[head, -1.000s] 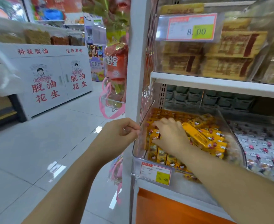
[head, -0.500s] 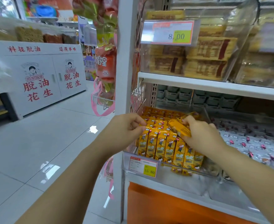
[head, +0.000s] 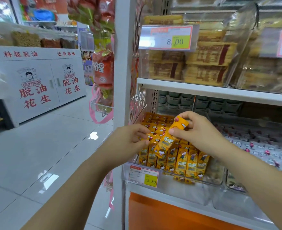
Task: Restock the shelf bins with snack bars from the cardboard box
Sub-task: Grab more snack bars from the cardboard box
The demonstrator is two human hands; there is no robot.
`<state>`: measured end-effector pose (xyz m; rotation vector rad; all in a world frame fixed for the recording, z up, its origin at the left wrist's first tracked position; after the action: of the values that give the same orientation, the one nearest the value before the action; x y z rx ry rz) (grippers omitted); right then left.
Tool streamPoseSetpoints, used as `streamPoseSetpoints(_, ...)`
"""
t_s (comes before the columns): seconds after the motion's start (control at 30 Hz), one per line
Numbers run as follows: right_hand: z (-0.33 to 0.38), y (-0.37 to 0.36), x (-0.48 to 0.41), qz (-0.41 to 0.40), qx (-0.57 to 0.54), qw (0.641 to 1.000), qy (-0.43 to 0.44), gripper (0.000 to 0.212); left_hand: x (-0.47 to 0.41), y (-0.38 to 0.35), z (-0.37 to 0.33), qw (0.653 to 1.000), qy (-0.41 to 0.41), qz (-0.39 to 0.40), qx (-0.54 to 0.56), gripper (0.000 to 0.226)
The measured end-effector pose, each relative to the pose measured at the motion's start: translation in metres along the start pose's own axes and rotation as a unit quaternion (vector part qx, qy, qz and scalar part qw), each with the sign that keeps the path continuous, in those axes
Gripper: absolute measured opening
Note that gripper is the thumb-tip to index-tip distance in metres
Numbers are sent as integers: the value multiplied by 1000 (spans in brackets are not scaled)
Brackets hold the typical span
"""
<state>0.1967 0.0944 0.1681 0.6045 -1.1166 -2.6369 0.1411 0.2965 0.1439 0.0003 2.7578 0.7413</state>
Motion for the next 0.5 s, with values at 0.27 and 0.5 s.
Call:
streamPoseSetpoints(0.27, -34, 59, 18, 15, 173, 985, -4, 29, -29, -46, -2, 996, 29, 75, -36, 31)
streamPoseSetpoints(0.5, -53, 50, 31, 32, 226, 974, 6, 28, -60, -86, 2, 972, 0, 88, -220, 49)
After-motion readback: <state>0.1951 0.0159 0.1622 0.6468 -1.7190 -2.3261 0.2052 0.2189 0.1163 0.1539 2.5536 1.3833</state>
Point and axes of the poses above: each hand's wrist, its own x-axis away from the middle knuckle, its own y-axis out of the back of the hand, z = x × y, the point moved 2 cm from there along -x, towards the middle knuckle, and after that the axes turned 12 degrees about x, right-handed, at the moved point
